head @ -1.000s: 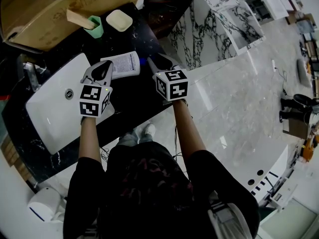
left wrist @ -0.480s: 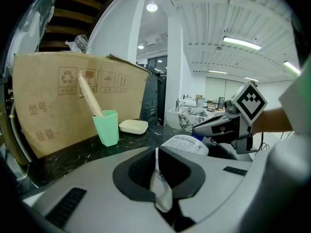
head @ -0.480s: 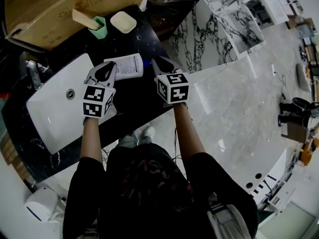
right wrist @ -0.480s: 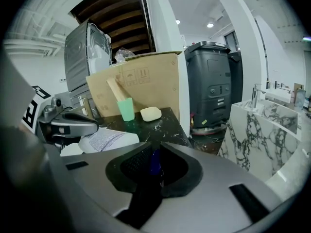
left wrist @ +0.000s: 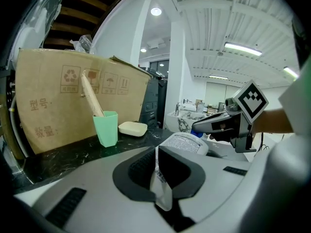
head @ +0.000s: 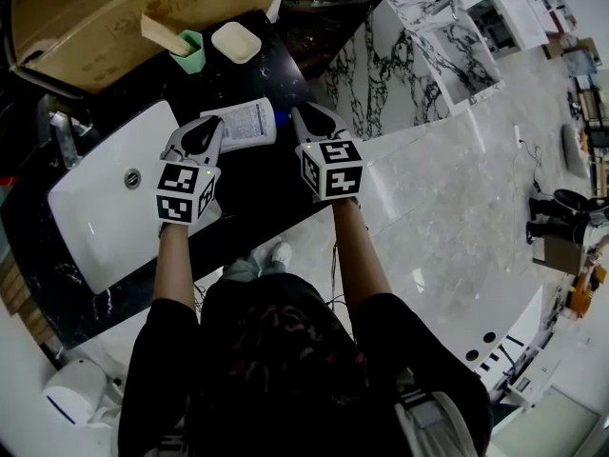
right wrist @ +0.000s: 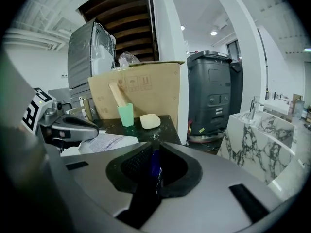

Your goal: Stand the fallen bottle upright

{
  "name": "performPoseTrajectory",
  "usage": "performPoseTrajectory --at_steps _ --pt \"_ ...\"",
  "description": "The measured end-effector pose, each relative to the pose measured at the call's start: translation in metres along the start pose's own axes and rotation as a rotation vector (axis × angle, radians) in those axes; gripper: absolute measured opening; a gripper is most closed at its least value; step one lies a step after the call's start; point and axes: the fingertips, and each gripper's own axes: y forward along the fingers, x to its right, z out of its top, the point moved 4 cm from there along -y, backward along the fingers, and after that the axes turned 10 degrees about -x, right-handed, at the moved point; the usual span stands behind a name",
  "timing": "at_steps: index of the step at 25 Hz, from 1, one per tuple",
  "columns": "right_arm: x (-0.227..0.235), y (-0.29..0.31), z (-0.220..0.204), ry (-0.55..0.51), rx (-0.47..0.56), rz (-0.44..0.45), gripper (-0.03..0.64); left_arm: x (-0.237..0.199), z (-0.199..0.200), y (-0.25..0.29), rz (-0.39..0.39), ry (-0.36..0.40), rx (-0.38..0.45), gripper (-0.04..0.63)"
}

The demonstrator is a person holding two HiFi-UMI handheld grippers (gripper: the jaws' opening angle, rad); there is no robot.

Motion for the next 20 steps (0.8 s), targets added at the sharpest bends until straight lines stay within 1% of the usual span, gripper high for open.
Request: performPoseTrajectory --at_steps 3,6,9,14,20 --pt "0.001 -0.008 0.008 -0.025 0.012 -0.014 0.061 0.004 0.001 0.000 -0.007 -0.004 0.011 0.018" --pt "0.000 -0.017 0.020 -0.062 0.031 -0.023 0.061 0.006 0.002 -0.001 -0.019 -0.034 0.032 0.020" --pt "-0.005 -0.026 0.035 -0.109 0.053 -0.026 0.063 0.007 0.003 -0.002 -0.013 -0.041 0.043 0.018" --pt "-0.019 -0.036 0.053 -0.156 0.084 -0.005 0.066 0.004 0.002 -0.008 -0.001 -0.056 0.050 0.018" --pt "-0.042 -0.045 0.072 -0.252 0.112 0.007 0.067 -0.002 -0.003 -0.016 0.007 -0.087 0.058 0.023"
